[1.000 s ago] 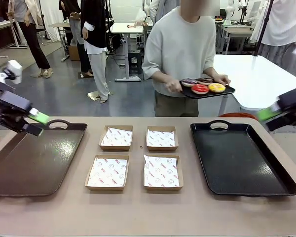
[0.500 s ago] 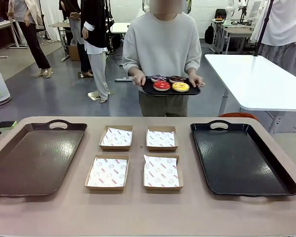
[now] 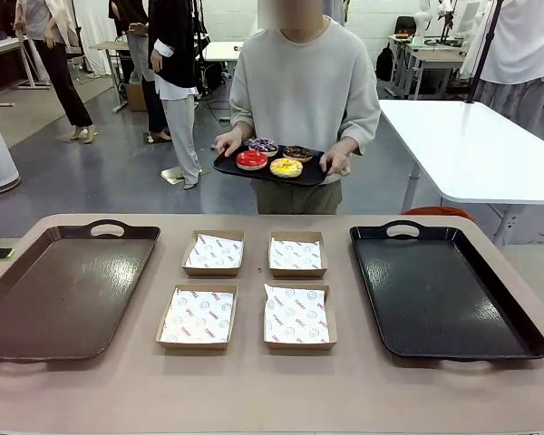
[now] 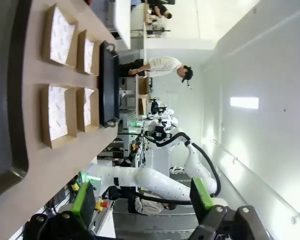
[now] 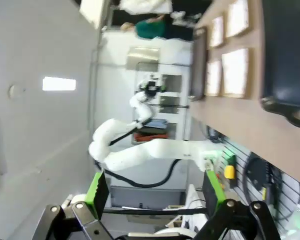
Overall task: Individually package the donuts and arrange them on the tray.
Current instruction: Pick up one Paper togo box.
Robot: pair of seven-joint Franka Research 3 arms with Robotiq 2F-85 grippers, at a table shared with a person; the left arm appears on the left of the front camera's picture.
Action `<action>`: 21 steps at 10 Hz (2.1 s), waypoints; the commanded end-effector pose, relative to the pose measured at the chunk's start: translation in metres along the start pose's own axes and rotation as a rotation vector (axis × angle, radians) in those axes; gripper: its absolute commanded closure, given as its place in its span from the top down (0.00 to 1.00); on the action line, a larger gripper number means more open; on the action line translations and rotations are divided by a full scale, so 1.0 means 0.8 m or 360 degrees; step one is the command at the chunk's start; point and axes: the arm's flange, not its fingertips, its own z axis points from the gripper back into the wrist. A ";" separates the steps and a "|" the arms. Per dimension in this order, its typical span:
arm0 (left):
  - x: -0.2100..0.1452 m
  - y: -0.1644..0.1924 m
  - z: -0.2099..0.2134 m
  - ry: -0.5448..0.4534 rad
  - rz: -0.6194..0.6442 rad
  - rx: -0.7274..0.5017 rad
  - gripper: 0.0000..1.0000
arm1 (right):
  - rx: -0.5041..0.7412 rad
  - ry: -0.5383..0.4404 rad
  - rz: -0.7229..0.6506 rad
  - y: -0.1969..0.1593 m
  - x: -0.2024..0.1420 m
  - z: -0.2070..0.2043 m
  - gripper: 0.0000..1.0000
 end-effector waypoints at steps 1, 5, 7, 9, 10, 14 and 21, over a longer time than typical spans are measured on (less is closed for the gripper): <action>0.003 0.009 0.002 0.0026 0.0050 0.0119 1.00 | -0.0181 -0.0017 0.0008 -0.010 -0.040 -0.047 1.00; 0.001 0.005 0.001 0.0013 0.0021 0.0303 1.00 | -0.0203 -0.0021 0.0001 -0.001 0.001 0.007 1.00; 0.004 0.020 0.002 0.0010 0.0038 0.0207 1.00 | -0.0203 -0.0021 0.0001 -0.001 0.001 0.007 1.00; 0.004 0.020 0.002 0.0010 0.0038 0.0207 1.00 | -0.0203 -0.0021 0.0001 -0.001 0.001 0.007 1.00; 0.004 0.020 0.002 0.0010 0.0038 0.0207 1.00 | -0.0203 -0.0021 0.0001 -0.001 0.001 0.007 1.00; 0.004 0.020 0.002 0.0010 0.0038 0.0207 1.00 | -0.0203 -0.0021 0.0001 -0.001 0.001 0.007 1.00; 0.004 0.020 0.002 0.0010 0.0038 0.0207 1.00 | -0.0203 -0.0021 0.0001 -0.001 0.001 0.007 1.00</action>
